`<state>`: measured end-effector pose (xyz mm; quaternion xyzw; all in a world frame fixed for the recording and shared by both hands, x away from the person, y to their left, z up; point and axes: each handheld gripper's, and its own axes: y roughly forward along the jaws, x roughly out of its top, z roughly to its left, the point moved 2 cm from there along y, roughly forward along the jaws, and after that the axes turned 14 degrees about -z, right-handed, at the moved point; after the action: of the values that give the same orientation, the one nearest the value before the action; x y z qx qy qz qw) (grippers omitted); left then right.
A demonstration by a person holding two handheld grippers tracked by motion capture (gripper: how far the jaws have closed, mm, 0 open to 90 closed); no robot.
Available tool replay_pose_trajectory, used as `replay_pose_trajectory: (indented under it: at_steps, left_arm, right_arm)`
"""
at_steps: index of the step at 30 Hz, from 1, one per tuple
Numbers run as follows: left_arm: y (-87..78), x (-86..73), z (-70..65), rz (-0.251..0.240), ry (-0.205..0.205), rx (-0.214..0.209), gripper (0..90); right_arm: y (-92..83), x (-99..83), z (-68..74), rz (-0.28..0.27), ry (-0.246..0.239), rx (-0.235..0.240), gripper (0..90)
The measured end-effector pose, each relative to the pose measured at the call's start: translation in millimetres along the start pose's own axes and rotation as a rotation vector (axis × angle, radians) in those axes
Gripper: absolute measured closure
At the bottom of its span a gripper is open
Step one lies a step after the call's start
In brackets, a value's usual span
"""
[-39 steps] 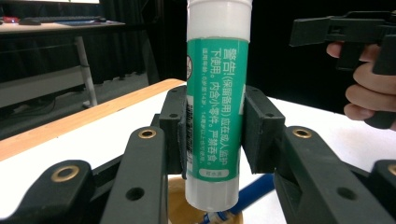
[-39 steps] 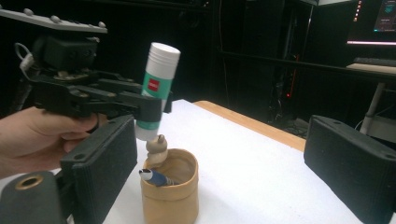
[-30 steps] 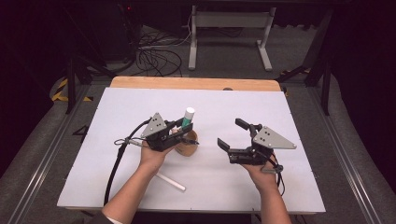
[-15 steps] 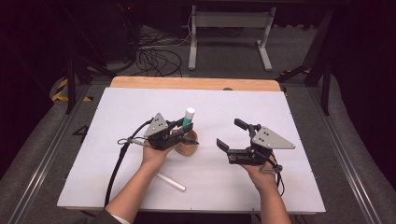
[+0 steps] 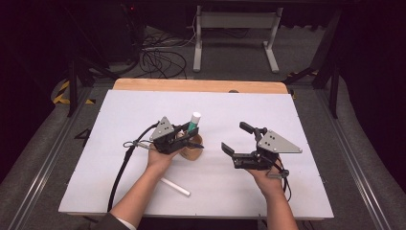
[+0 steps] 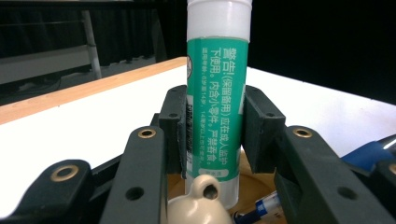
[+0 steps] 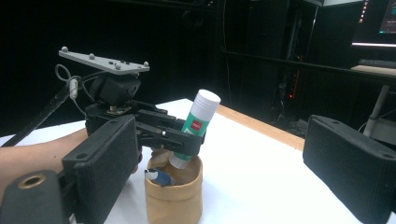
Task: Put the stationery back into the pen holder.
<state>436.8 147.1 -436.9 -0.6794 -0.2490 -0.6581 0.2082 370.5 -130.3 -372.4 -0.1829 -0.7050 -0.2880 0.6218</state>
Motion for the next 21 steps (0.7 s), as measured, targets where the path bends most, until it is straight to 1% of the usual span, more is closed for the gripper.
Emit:
replay_pose_trajectory:
  at_steps: [10,14,19,21]
  left_arm:
    - [0.6,-1.8,0.3,-0.001,0.008,0.0,64.9]
    - [0.4,-3.0,-0.2,0.007,0.015,0.004,64.9]
    - [-1.3,-4.0,0.4,0.006,0.021,0.015,64.9]
    - [-2.5,-5.2,1.1,0.009,0.017,0.024,64.7]
  right_arm:
    - [0.5,-0.2,0.6,0.001,0.001,-0.001,11.3]
    - [0.8,-0.4,0.8,0.002,-0.003,0.001,11.3]
    - [0.5,0.0,0.8,-0.002,-0.002,0.0,11.5]
    - [0.6,-0.2,1.0,0.0,-0.004,0.001,11.5]
